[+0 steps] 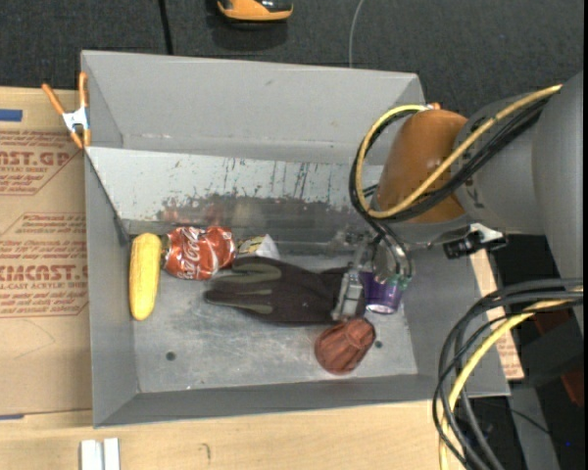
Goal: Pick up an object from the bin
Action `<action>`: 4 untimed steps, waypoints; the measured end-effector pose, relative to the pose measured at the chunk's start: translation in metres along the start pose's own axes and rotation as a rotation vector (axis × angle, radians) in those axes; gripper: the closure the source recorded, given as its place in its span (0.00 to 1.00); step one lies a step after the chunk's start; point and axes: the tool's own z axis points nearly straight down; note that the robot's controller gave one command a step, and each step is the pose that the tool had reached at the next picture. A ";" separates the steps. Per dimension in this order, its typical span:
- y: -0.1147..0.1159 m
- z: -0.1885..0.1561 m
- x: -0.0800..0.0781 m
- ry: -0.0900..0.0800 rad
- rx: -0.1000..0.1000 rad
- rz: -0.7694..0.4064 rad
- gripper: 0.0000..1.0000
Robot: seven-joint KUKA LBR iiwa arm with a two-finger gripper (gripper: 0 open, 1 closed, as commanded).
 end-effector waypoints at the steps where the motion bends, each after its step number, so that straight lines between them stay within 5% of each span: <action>1: 0.003 -0.010 0.003 -0.005 -0.001 -0.152 0.00; 2: 0.022 0.009 0.011 -0.002 -0.001 0.161 0.00; 3: 0.037 0.021 0.010 -0.002 0.000 0.045 1.00; 4: 0.037 0.021 0.009 -0.002 0.000 0.045 1.00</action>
Offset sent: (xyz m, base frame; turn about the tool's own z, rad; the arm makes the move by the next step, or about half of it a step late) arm -0.0105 0.0357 -0.0214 0.0761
